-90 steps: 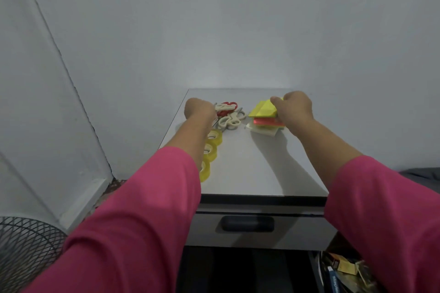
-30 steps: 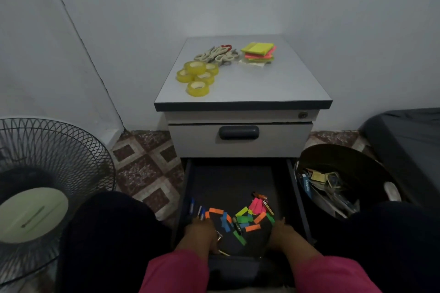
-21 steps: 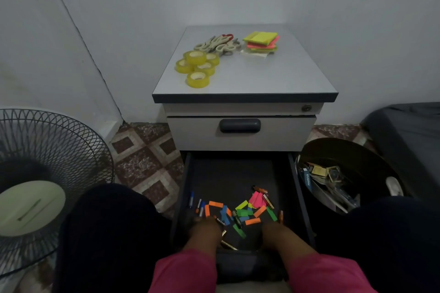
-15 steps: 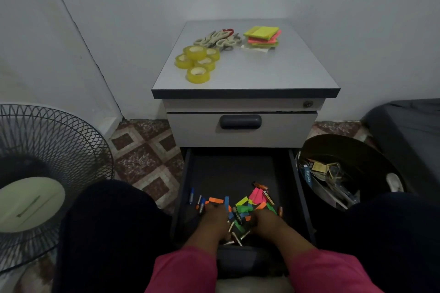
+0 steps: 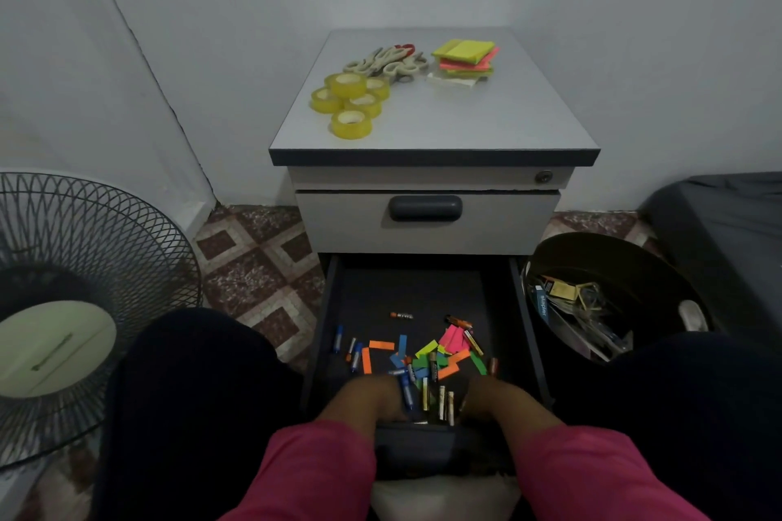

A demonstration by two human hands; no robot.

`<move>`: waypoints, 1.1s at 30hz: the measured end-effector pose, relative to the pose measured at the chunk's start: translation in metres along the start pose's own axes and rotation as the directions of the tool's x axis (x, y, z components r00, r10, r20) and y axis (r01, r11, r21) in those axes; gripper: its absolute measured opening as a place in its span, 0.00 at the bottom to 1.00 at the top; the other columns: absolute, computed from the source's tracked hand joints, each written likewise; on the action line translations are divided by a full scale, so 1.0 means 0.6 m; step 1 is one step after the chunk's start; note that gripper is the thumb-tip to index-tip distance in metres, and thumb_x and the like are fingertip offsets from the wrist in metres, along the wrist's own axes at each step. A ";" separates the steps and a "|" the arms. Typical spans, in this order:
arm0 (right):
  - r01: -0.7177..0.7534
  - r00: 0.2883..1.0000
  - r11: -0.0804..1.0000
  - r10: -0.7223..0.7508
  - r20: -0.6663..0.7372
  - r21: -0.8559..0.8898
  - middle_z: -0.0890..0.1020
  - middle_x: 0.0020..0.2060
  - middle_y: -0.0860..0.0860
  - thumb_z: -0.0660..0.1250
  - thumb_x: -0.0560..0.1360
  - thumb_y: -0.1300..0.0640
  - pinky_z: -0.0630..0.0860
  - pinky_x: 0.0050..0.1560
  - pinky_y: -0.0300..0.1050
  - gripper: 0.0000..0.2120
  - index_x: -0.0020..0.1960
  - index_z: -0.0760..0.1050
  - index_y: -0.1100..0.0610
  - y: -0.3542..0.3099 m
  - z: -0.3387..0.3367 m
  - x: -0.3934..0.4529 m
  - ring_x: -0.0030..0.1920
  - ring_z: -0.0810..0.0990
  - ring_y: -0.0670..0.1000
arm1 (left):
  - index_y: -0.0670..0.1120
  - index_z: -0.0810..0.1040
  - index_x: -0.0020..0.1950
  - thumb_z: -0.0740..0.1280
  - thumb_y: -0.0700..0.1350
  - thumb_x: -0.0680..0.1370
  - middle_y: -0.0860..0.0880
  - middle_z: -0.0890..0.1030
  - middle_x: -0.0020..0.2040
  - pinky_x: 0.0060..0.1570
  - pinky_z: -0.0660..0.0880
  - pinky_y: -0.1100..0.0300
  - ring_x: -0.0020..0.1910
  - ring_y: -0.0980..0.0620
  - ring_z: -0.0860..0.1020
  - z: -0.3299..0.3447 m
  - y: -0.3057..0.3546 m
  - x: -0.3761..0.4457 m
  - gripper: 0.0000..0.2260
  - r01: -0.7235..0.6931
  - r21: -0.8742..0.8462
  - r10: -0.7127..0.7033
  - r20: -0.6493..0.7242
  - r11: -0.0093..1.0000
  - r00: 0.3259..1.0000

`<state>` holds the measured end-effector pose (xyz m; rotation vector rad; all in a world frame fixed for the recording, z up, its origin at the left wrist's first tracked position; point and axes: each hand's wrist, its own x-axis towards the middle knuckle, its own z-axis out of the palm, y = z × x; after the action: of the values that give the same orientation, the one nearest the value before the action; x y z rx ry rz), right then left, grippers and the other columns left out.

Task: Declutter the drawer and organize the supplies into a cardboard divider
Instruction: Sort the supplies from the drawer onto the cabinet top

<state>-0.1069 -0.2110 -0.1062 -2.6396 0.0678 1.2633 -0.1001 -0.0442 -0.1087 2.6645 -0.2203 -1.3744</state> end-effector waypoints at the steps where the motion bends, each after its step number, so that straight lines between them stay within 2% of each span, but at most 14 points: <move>1: 0.034 0.999 0.999 -0.034 -0.004 -0.010 0.71 0.69 0.57 0.61 0.80 0.57 0.67 0.64 0.43 0.21 0.72 0.66 0.59 -0.003 0.003 0.003 0.67 0.70 0.55 | 0.39 0.73 0.66 0.65 0.51 0.79 0.42 0.75 0.65 0.61 0.70 0.54 0.62 0.44 0.74 0.002 0.006 0.003 0.21 -0.043 -0.036 0.043 -0.002 0.998 0.999; 4: 0.121 0.992 0.993 -0.120 -0.043 0.017 0.73 0.66 0.55 0.61 0.79 0.57 0.68 0.64 0.44 0.19 0.69 0.69 0.57 -0.004 0.004 0.005 0.65 0.72 0.55 | 0.41 0.79 0.52 0.69 0.46 0.77 0.43 0.81 0.53 0.44 0.76 0.57 0.45 0.50 0.79 0.003 0.011 0.020 0.09 -0.008 -0.236 0.004 -0.021 0.972 1.000; 5: 0.122 0.991 0.992 -0.119 -0.067 0.039 0.74 0.65 0.54 0.62 0.79 0.56 0.68 0.64 0.45 0.20 0.70 0.68 0.56 -0.003 0.003 0.008 0.65 0.72 0.55 | 0.42 0.79 0.52 0.68 0.44 0.77 0.43 0.81 0.53 0.43 0.76 0.58 0.45 0.50 0.80 0.000 0.007 0.024 0.08 0.013 -0.263 -0.034 -0.073 0.965 0.997; 8: 0.050 0.982 0.988 -0.022 -0.186 0.148 0.75 0.64 0.53 0.68 0.74 0.51 0.71 0.62 0.47 0.27 0.70 0.65 0.52 0.006 0.008 0.015 0.63 0.74 0.54 | 0.41 0.77 0.59 0.65 0.43 0.78 0.42 0.79 0.59 0.54 0.74 0.54 0.58 0.44 0.78 -0.015 -0.012 0.030 0.11 0.059 -0.241 -0.148 -0.367 0.969 0.919; 11: 0.024 0.968 0.986 0.018 -0.249 0.162 0.77 0.59 0.52 0.67 0.75 0.49 0.72 0.56 0.46 0.18 0.62 0.72 0.54 0.001 0.009 0.025 0.60 0.76 0.52 | 0.44 0.75 0.59 0.64 0.41 0.77 0.43 0.78 0.58 0.54 0.76 0.53 0.57 0.44 0.77 -0.027 -0.026 0.031 0.11 0.058 -0.228 -0.163 -0.478 0.972 0.863; 15: 0.036 0.949 0.982 0.025 -0.315 0.187 0.79 0.53 0.51 0.68 0.74 0.47 0.73 0.49 0.44 0.15 0.56 0.74 0.54 -0.004 0.009 0.033 0.52 0.77 0.51 | 0.45 0.72 0.64 0.66 0.39 0.76 0.43 0.74 0.61 0.56 0.75 0.52 0.60 0.45 0.74 -0.036 -0.031 0.042 0.17 0.071 -0.154 -0.140 -0.501 0.986 0.854; 17: 0.020 0.939 0.979 0.051 -0.341 0.203 0.80 0.52 0.50 0.68 0.74 0.47 0.76 0.49 0.44 0.15 0.56 0.75 0.53 -0.003 0.010 0.038 0.51 0.78 0.50 | 0.45 0.69 0.68 0.65 0.38 0.75 0.43 0.71 0.64 0.59 0.74 0.52 0.63 0.44 0.71 -0.037 -0.031 0.047 0.21 0.090 -0.143 -0.151 -0.513 0.986 0.845; 19: 0.001 0.904 0.985 0.073 -0.420 0.172 0.77 0.56 0.53 0.66 0.75 0.50 0.77 0.53 0.47 0.15 0.60 0.73 0.54 -0.002 0.011 0.044 0.55 0.76 0.52 | 0.46 0.67 0.70 0.65 0.38 0.76 0.43 0.70 0.66 0.61 0.72 0.52 0.65 0.44 0.68 -0.038 -0.032 0.054 0.23 0.087 -0.130 -0.144 -0.531 0.988 0.835; 21: -0.063 0.841 0.988 0.129 -0.525 0.141 0.71 0.61 0.54 0.62 0.77 0.53 0.75 0.54 0.49 0.18 0.65 0.68 0.55 -0.001 0.006 0.047 0.61 0.71 0.55 | 0.46 0.65 0.72 0.65 0.39 0.76 0.43 0.68 0.68 0.62 0.70 0.51 0.66 0.43 0.67 -0.041 -0.028 0.057 0.24 0.086 -0.120 -0.138 -0.542 0.989 0.829; 23: -0.125 0.805 0.973 0.213 -0.554 0.193 0.67 0.63 0.55 0.62 0.77 0.53 0.74 0.54 0.50 0.20 0.67 0.64 0.55 0.001 0.003 0.047 0.63 0.68 0.56 | 0.47 0.64 0.72 0.65 0.40 0.76 0.43 0.66 0.69 0.62 0.69 0.50 0.67 0.43 0.66 -0.042 -0.026 0.058 0.25 0.136 -0.128 -0.183 -0.534 0.982 0.825; 25: -0.158 0.815 0.953 0.273 -0.512 0.258 0.64 0.65 0.56 0.63 0.77 0.54 0.73 0.56 0.51 0.22 0.68 0.62 0.55 0.003 0.002 0.047 0.64 0.66 0.57 | 0.46 0.62 0.72 0.65 0.42 0.77 0.42 0.64 0.69 0.60 0.71 0.49 0.67 0.41 0.65 -0.042 -0.025 0.054 0.25 0.226 -0.169 -0.281 -0.502 0.959 0.818; 27: -0.140 0.849 0.945 0.269 -0.454 0.297 0.62 0.66 0.59 0.62 0.77 0.57 0.72 0.59 0.51 0.22 0.69 0.61 0.57 0.006 0.006 0.052 0.65 0.66 0.59 | 0.45 0.63 0.72 0.65 0.41 0.77 0.41 0.62 0.69 0.58 0.73 0.51 0.66 0.41 0.64 -0.038 -0.028 0.052 0.24 0.272 -0.197 -0.334 -0.480 0.942 0.811; 30: -0.076 0.872 0.953 0.206 -0.444 0.293 0.64 0.65 0.60 0.62 0.77 0.61 0.71 0.61 0.49 0.21 0.69 0.62 0.60 0.007 0.007 0.061 0.64 0.69 0.59 | 0.43 0.65 0.71 0.63 0.37 0.78 0.41 0.61 0.69 0.59 0.72 0.54 0.66 0.40 0.63 -0.038 -0.028 0.052 0.21 0.252 -0.162 -0.300 -0.495 0.954 0.816; 33: -0.020 0.881 0.961 0.148 -0.450 0.277 0.67 0.63 0.60 0.62 0.77 0.64 0.72 0.60 0.49 0.21 0.68 0.62 0.60 0.006 0.007 0.064 0.62 0.72 0.59 | 0.42 0.69 0.69 0.64 0.37 0.78 0.41 0.63 0.68 0.61 0.71 0.52 0.66 0.41 0.63 -0.036 -0.023 0.055 0.19 0.180 -0.113 -0.213 -0.484 0.977 0.849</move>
<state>-0.0861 -0.2114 -0.1391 -2.6555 0.4035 0.5544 -0.0630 -0.0359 -0.1251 2.9321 0.1563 -0.6694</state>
